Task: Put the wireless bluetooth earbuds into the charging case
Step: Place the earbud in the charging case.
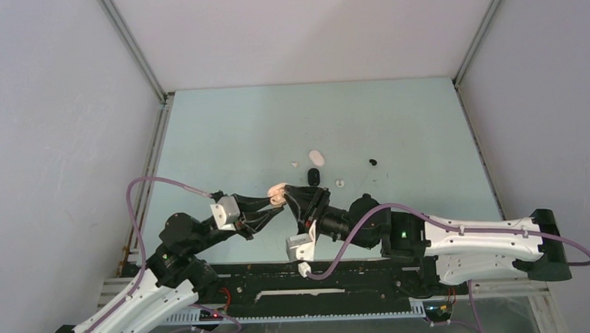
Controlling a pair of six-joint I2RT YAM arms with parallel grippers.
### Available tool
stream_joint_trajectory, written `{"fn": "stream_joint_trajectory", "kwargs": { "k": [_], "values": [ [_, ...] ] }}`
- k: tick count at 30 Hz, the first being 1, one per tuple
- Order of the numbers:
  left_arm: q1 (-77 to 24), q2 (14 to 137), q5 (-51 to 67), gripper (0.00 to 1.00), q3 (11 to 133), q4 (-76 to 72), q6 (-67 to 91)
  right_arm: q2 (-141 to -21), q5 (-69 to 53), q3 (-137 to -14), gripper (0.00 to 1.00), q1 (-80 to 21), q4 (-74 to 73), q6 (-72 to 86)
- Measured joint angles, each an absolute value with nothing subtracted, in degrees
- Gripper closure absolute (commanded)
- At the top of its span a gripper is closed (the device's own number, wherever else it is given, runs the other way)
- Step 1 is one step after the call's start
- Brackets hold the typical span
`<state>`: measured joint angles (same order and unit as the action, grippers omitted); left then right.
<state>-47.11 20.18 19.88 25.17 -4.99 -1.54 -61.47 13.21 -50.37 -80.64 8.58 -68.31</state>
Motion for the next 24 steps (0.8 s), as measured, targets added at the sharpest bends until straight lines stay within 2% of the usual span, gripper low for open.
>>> {"fn": "stream_joint_trajectory", "kwargs": {
  "k": [9, 15, 24],
  "values": [
    [-47.0, 20.2, 19.8, 1.00, 25.2, -5.0, -1.5, -62.4, 13.7, -51.5, 0.82, -80.7, 8.4, -68.3],
    [-47.0, 19.5, 19.7, 1.00, 25.2, -4.9, -1.5, -62.6, 14.0, -52.0, 0.77, -81.1, 8.2, -68.3],
    [-47.0, 19.4, 19.7, 1.00, 25.2, -4.9, -1.5, -63.5, 14.6, -53.2, 0.77, -81.4, 7.4, -67.9]
  ]
}}
